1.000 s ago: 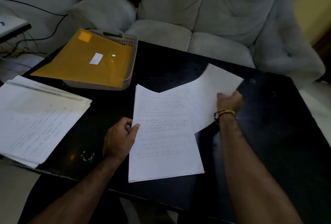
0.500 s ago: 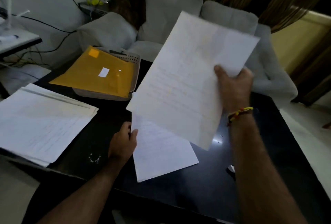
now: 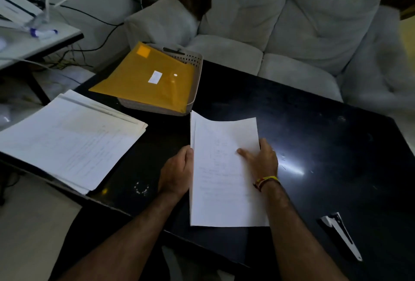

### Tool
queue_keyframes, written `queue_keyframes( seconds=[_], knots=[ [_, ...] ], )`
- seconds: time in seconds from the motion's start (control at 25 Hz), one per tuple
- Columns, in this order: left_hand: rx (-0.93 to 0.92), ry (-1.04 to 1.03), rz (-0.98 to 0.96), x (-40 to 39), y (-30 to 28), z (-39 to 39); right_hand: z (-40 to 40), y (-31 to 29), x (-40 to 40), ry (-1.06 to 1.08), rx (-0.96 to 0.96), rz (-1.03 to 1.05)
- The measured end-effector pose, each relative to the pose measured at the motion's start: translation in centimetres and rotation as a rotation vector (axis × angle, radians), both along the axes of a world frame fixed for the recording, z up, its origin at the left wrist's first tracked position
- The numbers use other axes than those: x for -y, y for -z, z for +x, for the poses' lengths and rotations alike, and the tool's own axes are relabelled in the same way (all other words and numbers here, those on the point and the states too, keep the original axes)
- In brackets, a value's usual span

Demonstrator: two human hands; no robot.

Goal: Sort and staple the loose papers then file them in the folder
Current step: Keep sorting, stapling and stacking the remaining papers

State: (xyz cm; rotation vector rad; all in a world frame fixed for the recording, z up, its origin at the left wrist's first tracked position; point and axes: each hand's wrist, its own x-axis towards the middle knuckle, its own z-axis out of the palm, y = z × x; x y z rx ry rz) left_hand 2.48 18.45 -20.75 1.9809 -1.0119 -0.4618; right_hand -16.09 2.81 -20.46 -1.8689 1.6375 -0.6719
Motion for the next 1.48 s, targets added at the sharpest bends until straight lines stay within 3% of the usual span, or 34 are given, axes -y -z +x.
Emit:
queue_keyframes(
  seconds=[0.28, 0.4, 0.68, 1.04, 1.48],
  knots=[
    [0.062, 0.038, 0.013, 0.2, 0.6, 0.0, -0.2, 0.3, -0.4, 0.152, 0.374, -0.179],
    [0.089, 0.034, 0.031, 0.2, 0.3, -0.1, -0.7, -0.2, -0.3, 0.190, 0.501, -0.139],
    [0.042, 0.048, -0.049, -0.3, -0.2, 0.0, -1.6, -0.7, -2.0, 0.056, 0.549, 0.042],
    [-0.050, 0.053, -0.111, -0.5, 0.1, 0.2, -1.5, 0.4, -4.6, 0.198, 0.543, -0.114],
    [0.006, 0.050, -0.099, -0.1, -0.2, -0.1, -2.2, -0.3, -4.3, 0.083, 0.566, -0.047]
  ],
)
